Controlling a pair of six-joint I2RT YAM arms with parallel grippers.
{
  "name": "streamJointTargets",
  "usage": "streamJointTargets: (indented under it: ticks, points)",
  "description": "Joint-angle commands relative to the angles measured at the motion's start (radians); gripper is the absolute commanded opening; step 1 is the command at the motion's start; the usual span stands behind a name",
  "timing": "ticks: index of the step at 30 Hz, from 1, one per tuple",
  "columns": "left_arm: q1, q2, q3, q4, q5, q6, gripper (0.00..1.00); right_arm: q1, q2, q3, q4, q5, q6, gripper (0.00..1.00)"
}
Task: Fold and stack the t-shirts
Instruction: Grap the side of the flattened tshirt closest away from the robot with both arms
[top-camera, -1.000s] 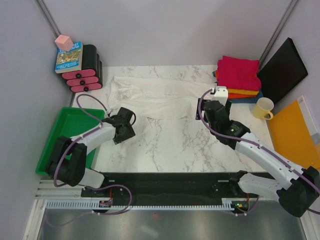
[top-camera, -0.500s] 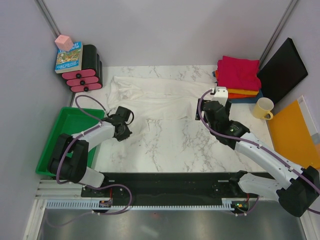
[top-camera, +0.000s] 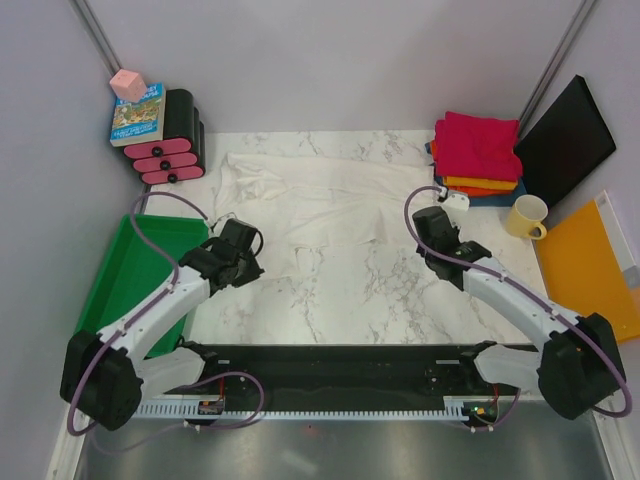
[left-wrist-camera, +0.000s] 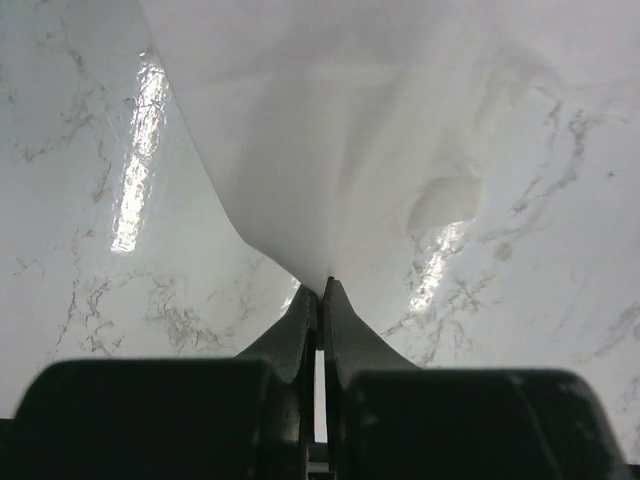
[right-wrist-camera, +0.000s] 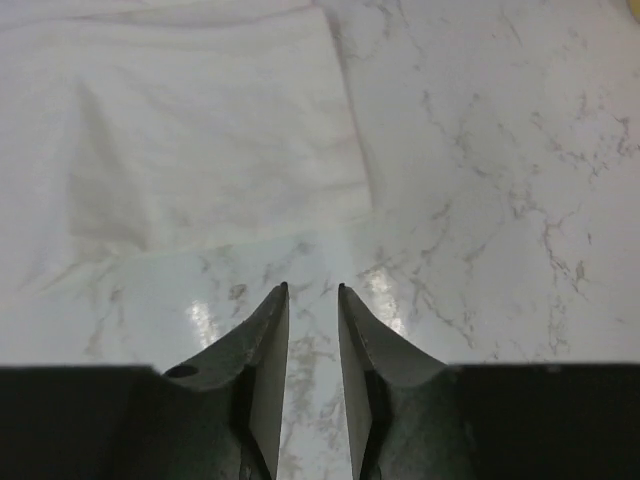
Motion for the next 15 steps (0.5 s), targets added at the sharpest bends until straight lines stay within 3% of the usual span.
streamJointTargets:
  ticks: [1, 8, 15]
  points:
    - [-0.005, -0.076, 0.06, -0.096, -0.015, 0.048, 0.02, -0.138, 0.122, -0.036, 0.017, -0.126, 0.135, 0.33]
    - [-0.005, -0.075, 0.072, -0.107, -0.01, 0.08, 0.02, -0.166, 0.31, 0.016, 0.059, -0.094, 0.137, 0.52]
    - [-0.005, -0.058, 0.071, -0.096, 0.007, 0.094, 0.02, -0.189, 0.36, 0.038, 0.104, -0.065, 0.134, 0.58]
